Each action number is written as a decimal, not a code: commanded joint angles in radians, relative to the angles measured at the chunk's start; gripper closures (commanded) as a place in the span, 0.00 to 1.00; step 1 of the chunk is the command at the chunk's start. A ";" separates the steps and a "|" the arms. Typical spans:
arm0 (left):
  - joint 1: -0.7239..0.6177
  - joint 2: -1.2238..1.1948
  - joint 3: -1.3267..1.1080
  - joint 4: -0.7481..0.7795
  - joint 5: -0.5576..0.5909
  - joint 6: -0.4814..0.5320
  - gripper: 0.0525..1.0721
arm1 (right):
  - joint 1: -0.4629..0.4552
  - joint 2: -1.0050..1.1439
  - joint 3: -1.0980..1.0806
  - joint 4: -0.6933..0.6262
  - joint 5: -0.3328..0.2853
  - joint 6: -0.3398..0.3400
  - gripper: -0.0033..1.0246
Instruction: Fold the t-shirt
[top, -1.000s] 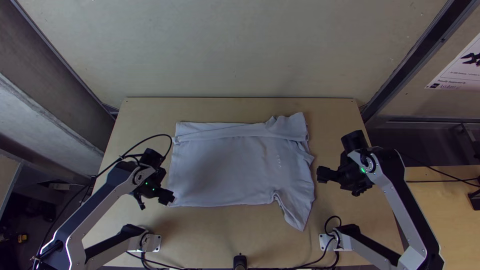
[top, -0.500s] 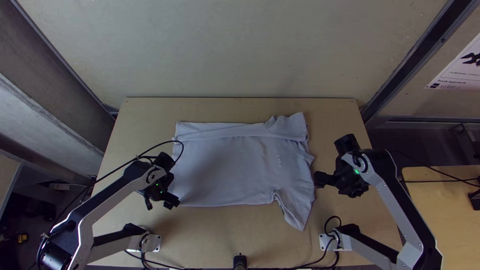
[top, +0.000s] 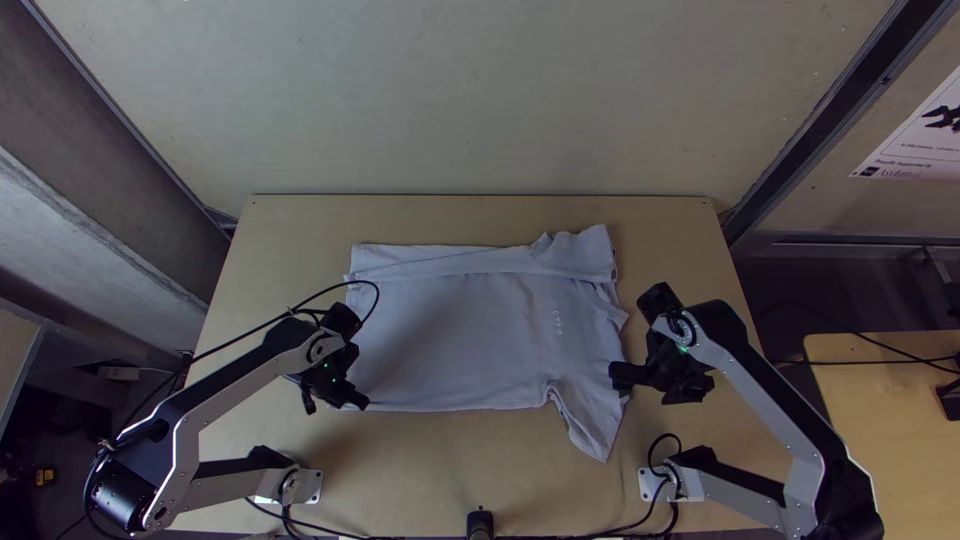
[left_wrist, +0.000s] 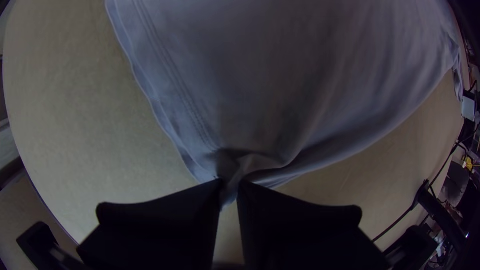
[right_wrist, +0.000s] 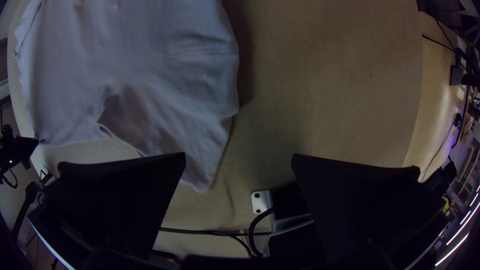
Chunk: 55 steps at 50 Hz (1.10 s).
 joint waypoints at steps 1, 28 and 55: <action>0.009 0.000 0.041 -0.027 0.008 -0.008 0.97 | 0.031 0.047 -0.023 0.003 -0.007 0.022 0.06; 0.113 -0.025 0.143 -0.088 0.007 0.018 0.97 | 0.098 0.348 -0.075 0.136 -0.065 -0.024 0.10; 0.128 -0.032 0.140 -0.087 0.008 0.023 0.97 | 0.258 0.308 -0.118 0.337 0.028 0.007 0.97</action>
